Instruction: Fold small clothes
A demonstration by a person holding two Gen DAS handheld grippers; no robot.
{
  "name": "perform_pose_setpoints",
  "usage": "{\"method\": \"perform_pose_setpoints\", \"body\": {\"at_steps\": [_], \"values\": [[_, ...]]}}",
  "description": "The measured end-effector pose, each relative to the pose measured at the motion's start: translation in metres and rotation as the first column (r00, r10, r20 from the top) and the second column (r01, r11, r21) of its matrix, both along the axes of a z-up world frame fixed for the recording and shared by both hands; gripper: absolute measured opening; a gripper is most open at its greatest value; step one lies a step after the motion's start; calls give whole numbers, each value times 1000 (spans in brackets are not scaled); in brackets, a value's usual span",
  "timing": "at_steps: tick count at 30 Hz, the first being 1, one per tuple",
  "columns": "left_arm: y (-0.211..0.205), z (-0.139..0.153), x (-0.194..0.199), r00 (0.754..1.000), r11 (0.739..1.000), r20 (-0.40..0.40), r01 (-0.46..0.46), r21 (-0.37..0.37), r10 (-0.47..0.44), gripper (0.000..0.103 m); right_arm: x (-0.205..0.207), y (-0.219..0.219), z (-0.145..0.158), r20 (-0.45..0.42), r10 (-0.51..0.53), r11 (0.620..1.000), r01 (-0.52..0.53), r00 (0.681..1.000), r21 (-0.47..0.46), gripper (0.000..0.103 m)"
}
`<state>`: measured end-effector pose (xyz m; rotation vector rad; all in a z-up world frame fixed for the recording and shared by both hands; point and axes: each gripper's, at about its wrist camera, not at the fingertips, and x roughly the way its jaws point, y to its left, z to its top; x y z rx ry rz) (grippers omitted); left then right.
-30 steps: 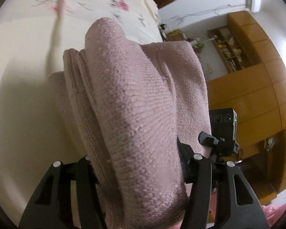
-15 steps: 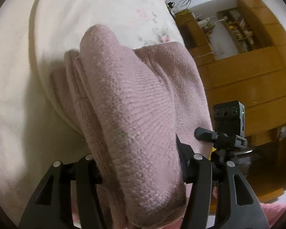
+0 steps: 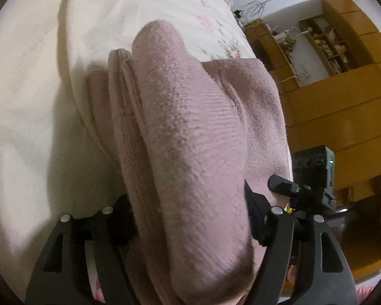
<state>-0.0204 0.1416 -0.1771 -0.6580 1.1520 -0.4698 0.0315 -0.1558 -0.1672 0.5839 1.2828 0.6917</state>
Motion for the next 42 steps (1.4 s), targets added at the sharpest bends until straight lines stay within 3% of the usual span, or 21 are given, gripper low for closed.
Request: {"method": "perform_pose_setpoints", "body": {"at_steps": [7,13,19,22,27,31,36,38,42], "values": [[27,44,-40,996,987,28,-83,139,79,85,-28,-14,47,82,-25,980,40,996,-195,95],[24,72,-78,992,962,29,-123,245,119,88,-64,-4,73,143,5,898,59,990,-437,99],[9,89,-118,992,925,32,-129,357,126,89,-100,8,88,179,26,821,81,984,-566,99],[-1,99,-129,991,898,35,-131,420,129,89,-118,12,94,193,32,801,91,981,-592,99],[-12,113,-154,991,873,51,-130,471,120,90,-144,17,105,206,25,806,102,978,-583,99],[-25,125,-169,992,819,55,-128,560,117,91,-157,23,113,217,26,783,115,976,-611,99],[-39,135,-182,991,809,72,-131,573,110,91,-175,32,128,264,37,723,156,964,-673,99],[-43,140,-187,991,791,76,-135,597,112,91,-180,33,132,270,38,707,165,962,-688,99],[-48,150,-198,987,775,96,-161,611,130,91,-190,33,142,283,31,722,175,959,-670,99]]}}
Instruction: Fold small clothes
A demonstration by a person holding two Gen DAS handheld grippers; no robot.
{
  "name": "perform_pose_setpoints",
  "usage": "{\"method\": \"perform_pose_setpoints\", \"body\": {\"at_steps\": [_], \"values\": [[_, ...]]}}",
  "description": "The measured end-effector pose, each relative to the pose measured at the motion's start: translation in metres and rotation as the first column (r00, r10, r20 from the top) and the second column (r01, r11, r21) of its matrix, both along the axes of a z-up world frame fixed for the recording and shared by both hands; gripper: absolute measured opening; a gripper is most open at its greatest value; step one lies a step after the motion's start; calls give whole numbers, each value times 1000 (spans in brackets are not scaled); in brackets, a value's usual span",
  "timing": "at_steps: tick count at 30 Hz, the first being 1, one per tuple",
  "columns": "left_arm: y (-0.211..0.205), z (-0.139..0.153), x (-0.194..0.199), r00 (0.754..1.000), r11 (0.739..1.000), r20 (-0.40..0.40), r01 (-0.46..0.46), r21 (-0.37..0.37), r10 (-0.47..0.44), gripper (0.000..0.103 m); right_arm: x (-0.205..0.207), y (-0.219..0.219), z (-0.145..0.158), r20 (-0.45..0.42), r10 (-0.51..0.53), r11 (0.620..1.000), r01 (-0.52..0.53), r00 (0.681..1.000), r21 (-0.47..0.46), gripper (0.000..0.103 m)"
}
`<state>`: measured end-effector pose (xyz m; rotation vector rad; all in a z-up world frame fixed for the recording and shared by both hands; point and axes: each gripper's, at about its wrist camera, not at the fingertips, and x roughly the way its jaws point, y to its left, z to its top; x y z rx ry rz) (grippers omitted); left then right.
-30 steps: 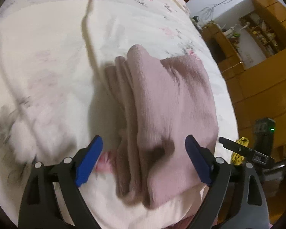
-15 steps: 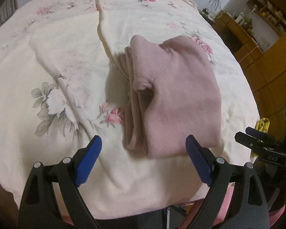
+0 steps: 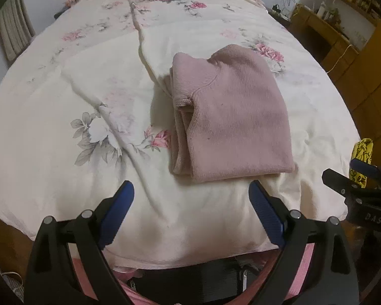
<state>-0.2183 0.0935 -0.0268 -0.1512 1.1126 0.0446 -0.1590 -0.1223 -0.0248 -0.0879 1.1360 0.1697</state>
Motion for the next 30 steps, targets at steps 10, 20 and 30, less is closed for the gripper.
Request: {"method": "perform_pose_setpoints", "body": {"at_steps": [10,20,30], "values": [[-13,19,-13,999,997,12,-34,68,33,91,-19,-1,23,42,-3,1000,3,999,5,99],[-23,34,-25,997,995,56,-51,88,46,91,-35,7,45,96,8,999,-3,995,-45,99],[-27,35,-28,998,994,49,-47,102,42,91,-34,-1,56,118,-1,1000,5,993,-30,99]]}}
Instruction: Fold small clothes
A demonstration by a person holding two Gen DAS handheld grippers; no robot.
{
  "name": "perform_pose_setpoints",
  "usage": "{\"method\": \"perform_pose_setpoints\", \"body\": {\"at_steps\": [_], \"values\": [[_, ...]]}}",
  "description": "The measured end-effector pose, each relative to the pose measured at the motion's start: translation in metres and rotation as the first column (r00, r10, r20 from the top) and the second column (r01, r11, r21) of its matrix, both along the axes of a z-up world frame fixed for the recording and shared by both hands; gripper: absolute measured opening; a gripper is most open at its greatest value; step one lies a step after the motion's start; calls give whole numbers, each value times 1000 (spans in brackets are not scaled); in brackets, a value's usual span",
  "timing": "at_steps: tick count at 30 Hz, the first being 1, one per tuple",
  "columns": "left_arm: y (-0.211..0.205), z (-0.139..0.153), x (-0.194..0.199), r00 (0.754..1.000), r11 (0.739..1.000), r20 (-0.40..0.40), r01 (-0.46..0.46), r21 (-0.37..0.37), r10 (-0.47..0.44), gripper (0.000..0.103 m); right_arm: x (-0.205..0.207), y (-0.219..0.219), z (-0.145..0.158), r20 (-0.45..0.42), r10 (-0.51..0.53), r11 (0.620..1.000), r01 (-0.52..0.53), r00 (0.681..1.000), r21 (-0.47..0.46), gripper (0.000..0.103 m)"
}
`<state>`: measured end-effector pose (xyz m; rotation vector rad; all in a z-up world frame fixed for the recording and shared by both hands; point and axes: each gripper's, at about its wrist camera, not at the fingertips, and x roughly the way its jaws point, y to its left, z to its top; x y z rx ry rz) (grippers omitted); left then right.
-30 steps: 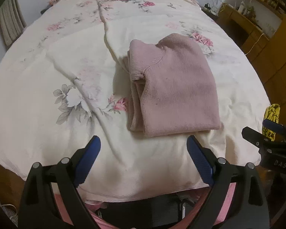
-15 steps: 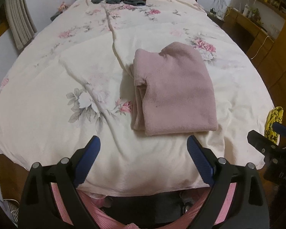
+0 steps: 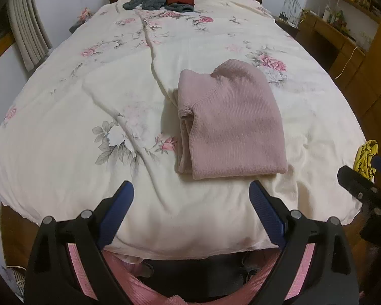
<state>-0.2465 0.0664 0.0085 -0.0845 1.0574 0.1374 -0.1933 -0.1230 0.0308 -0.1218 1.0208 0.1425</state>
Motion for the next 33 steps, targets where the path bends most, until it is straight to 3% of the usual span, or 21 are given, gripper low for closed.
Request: {"method": "perform_pose_setpoints", "body": {"at_steps": [33], "values": [[-12,1,3,1000,999,-2,19,31,-19,91,10,-21,-4,-26,-48,998,49,998,35,99]]}}
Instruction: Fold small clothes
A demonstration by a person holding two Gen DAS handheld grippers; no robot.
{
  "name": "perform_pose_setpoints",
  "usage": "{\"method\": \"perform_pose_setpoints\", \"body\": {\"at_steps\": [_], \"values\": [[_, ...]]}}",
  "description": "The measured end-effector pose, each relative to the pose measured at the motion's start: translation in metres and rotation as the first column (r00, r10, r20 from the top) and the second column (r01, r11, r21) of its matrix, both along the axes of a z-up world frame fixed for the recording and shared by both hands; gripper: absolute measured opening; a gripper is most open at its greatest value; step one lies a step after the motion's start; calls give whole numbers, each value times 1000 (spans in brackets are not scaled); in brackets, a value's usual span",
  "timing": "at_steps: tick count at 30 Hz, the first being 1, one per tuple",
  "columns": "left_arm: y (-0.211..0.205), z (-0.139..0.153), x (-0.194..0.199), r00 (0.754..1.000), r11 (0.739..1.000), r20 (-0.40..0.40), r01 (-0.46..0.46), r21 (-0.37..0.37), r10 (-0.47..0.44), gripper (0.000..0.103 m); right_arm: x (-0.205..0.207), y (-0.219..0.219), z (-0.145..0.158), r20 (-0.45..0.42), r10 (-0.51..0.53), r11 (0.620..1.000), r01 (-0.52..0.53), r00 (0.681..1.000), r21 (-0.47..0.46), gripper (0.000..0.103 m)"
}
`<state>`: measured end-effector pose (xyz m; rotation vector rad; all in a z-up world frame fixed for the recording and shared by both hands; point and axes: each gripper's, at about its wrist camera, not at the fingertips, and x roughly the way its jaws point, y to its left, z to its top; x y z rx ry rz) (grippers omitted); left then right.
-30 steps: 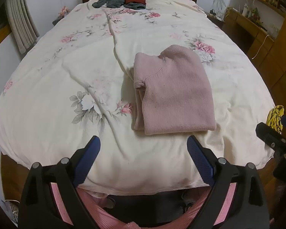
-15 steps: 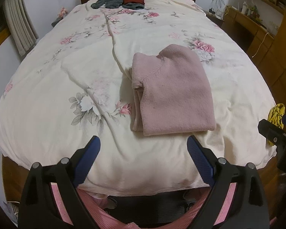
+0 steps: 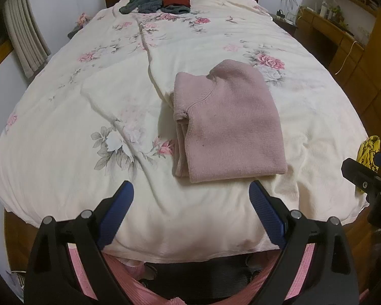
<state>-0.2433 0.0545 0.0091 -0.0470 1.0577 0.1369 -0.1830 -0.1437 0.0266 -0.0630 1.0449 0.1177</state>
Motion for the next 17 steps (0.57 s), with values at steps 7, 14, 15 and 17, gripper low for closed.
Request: {"method": "perform_pose_setpoints", "body": {"at_steps": [7,14,15,17], "values": [[-2,0,0,1000,1000,5,1,7,-1,91,0,-2,1,17,-8,1000,7,1000,9,99],[-3,-1,0,1000,1000,9,2,12,-2,91,-2,-1,4,27,-17,1000,17,999,-8,99],[-2,-1,0,1000,1000,10,2,12,-2,91,-2,-1,4,28,-20,1000,20,999,-8,99],[-2,-1,0,1000,1000,12,2,13,-2,91,-2,-1,5,31,-21,1000,21,999,-9,99]]}}
